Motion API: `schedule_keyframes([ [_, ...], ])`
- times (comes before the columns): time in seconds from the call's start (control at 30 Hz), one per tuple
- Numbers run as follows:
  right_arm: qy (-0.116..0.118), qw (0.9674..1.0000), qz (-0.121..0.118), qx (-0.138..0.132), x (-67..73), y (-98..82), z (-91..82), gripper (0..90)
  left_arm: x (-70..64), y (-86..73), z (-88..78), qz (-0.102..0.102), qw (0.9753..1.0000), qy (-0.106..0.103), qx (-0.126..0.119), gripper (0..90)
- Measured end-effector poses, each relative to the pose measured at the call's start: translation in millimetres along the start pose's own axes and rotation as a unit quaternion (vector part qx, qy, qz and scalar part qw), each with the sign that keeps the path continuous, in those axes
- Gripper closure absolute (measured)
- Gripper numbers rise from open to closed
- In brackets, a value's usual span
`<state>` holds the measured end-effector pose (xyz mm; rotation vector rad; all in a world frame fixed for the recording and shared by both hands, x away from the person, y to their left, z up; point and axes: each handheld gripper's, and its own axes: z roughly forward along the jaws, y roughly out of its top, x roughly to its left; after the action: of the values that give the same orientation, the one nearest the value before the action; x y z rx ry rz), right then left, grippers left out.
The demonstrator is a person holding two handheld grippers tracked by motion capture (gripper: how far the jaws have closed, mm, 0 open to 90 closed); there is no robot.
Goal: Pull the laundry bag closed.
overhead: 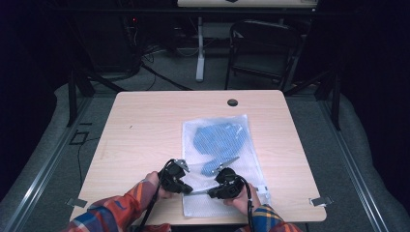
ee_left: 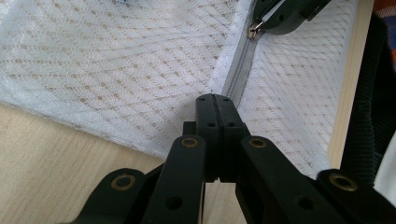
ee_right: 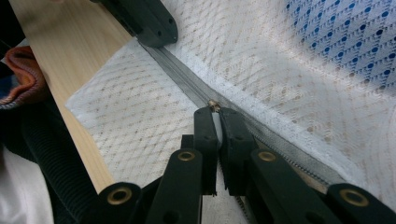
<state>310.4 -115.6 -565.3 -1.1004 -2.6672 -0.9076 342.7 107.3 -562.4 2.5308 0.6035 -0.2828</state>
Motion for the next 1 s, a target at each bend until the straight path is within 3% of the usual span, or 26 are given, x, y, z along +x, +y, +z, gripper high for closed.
schedule_keyframes([
  [0.07,-0.004,1.0,-0.001,0.003,-0.1,-0.1,1.2,87.0,0.7,0.4,-0.4,0.005,1.0,-0.001,0.004,90.0],
  [0.2,-0.004,1.0,-0.005,0.005,-0.5,0.4,0.8,87.0,-1.6,3.4,-0.7,0.009,0.9998,0.015,0.004,90.0],
  [0.37,-0.007,0.9999,-0.005,0.006,0.1,0.6,1.1,86.9,-3.3,9.6,-0.4,-0.002,0.9995,0.017,-0.028,90.0],
  [0.47,-0.008,0.9999,-0.006,0.005,0.3,0.5,1.2,86.9,-11.4,17.4,6.4,0.011,0.9992,0.018,-0.033,90.0],
  [0.8,-0.005,1.0,-0.008,0.001,0.6,0.5,1.9,86.8,-17.4,25.6,18.4,0.032,0.9991,0.021,-0.018,90.0],
  [1.0,-0.004,1.0,-0.007,0.002,0.2,0.6,1.8,86.8,-17.7,27.1,20.3,0.032,0.9992,0.016,-0.019,90.0],
])
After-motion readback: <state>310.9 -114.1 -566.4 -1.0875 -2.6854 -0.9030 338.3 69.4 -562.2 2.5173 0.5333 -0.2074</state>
